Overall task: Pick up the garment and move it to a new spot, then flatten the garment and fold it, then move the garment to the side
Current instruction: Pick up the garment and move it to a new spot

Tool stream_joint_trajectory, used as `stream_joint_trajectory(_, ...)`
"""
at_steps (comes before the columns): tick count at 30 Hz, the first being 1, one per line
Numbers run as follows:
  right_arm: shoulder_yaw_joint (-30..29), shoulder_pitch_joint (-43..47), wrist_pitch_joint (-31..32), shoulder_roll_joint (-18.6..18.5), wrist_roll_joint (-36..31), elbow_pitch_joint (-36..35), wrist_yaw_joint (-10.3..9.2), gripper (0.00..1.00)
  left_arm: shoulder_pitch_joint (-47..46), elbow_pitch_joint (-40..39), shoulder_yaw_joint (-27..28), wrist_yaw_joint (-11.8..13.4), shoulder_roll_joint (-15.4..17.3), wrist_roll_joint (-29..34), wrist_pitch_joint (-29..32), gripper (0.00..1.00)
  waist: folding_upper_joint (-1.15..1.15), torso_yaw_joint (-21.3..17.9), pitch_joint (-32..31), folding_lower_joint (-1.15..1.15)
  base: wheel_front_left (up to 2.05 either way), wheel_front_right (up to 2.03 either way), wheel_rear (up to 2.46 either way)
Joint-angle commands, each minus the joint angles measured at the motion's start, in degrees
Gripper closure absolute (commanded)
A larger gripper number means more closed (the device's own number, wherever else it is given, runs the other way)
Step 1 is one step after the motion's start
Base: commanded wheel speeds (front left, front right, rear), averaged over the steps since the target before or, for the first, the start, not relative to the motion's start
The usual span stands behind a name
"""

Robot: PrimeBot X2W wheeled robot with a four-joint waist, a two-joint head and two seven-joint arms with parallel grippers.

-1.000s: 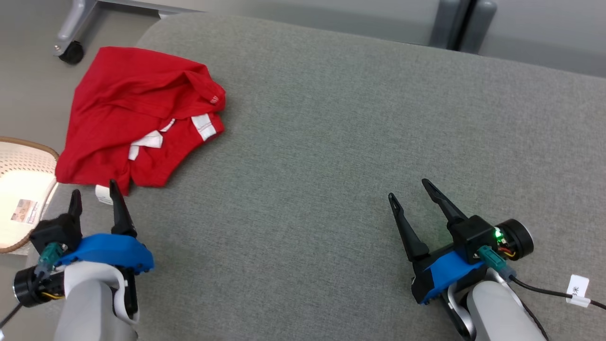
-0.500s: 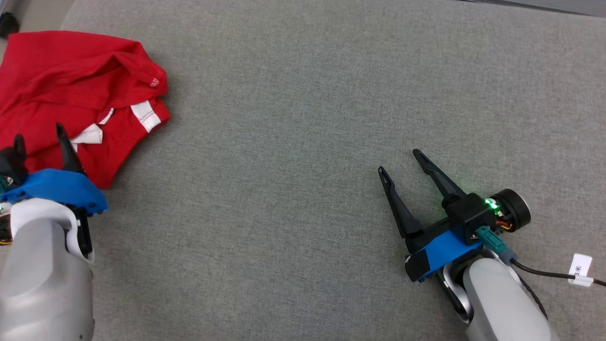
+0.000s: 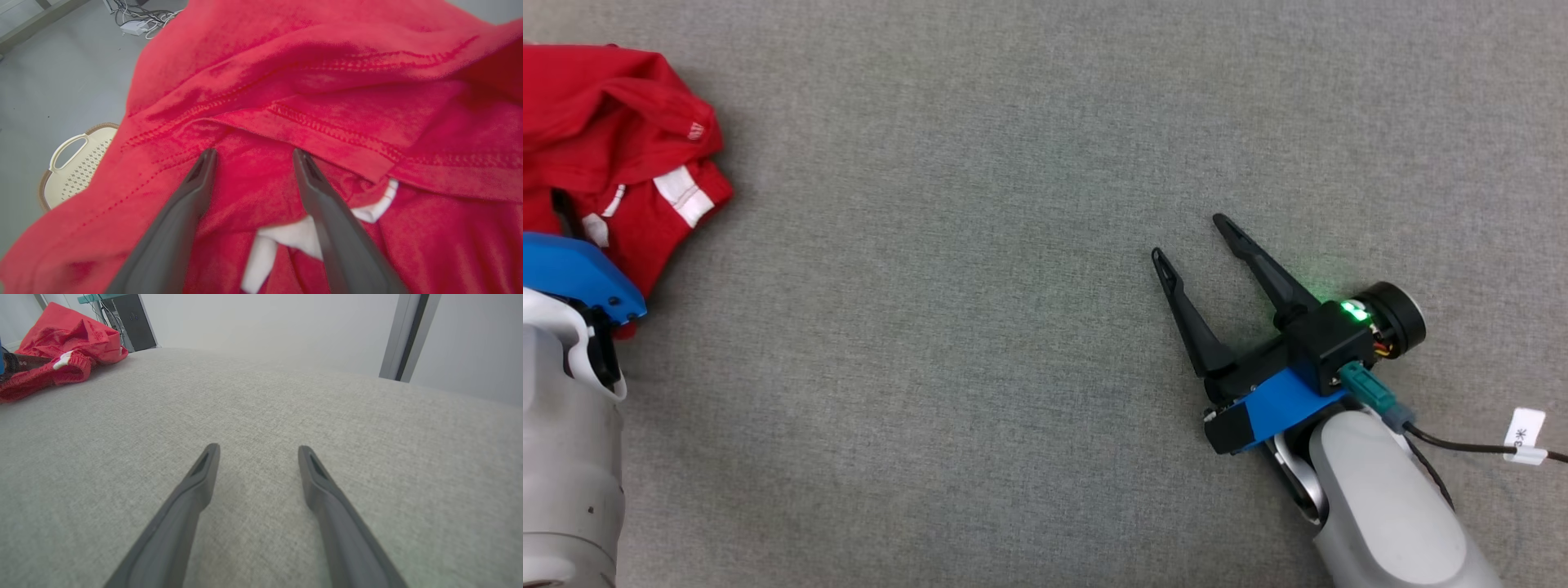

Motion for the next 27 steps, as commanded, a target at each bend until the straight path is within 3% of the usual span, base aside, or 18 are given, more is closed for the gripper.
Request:
stream_joint_trajectory(1,-1.2,0.2,0.5,-1.7,0.3,2.5,-0.17,0.00,-0.8,0.8,0.5,0.6,0.1,-0.6,0.6,0.00,0.02,-0.1,0.3,0.01,0.00,0.00,0.00)
stream_joint_trajectory(3,-1.7,0.0,0.5,-1.6,0.4,2.3,-0.17,0.00,-1.0,2.1,0.5,0.9,-0.1,-1.0,2.0,0.00,0.02,-0.4,0.7,0.01,0.00,0.00,0.00)
stream_joint_trajectory(4,-2.2,0.0,0.5,-1.5,0.7,2.4,-0.18,0.00,-1.1,2.4,0.4,0.9,-0.2,-1.1,2.1,0.11,0.02,-0.5,0.8,0.01,0.00,0.00,0.00)
stream_joint_trajectory(5,-2.3,-0.1,0.5,-1.4,0.8,2.7,-0.18,0.00,-1.0,2.8,0.2,0.8,-0.3,-0.9,2.5,0.72,0.02,-0.7,0.8,0.01,0.00,0.00,0.00)
stream_joint_trajectory(6,-2.5,-0.1,0.5,-1.2,1.0,2.8,-0.18,0.00,-0.7,3.2,0.3,0.8,-0.6,-1.2,2.9,1.00,0.02,-0.8,0.8,0.01,0.00,0.00,0.00)
stream_joint_trajectory(10,-2.8,0.1,0.5,-0.6,1.8,2.5,-0.18,0.00,-0.3,3.9,0.0,0.0,-0.9,-1.7,3.0,1.00,0.02,-1.0,0.5,0.01,0.00,0.00,0.00)
stream_joint_trajectory(18,-4.2,1.6,0.3,1.0,3.6,0.7,-0.15,0.00,-3.9,0.9,-3.1,-3.1,0.4,0.0,-2.8,1.00,0.02,-1.6,-2.9,0.01,0.00,0.00,0.00)
stream_joint_trajectory(27,-6.1,3.5,0.2,2.1,4.4,0.0,-0.10,0.00,-3.8,-7.9,-6.7,-6.5,-1.8,1.2,-4.0,1.00,0.02,-4.3,-8.0,0.01,0.00,0.00,0.00)
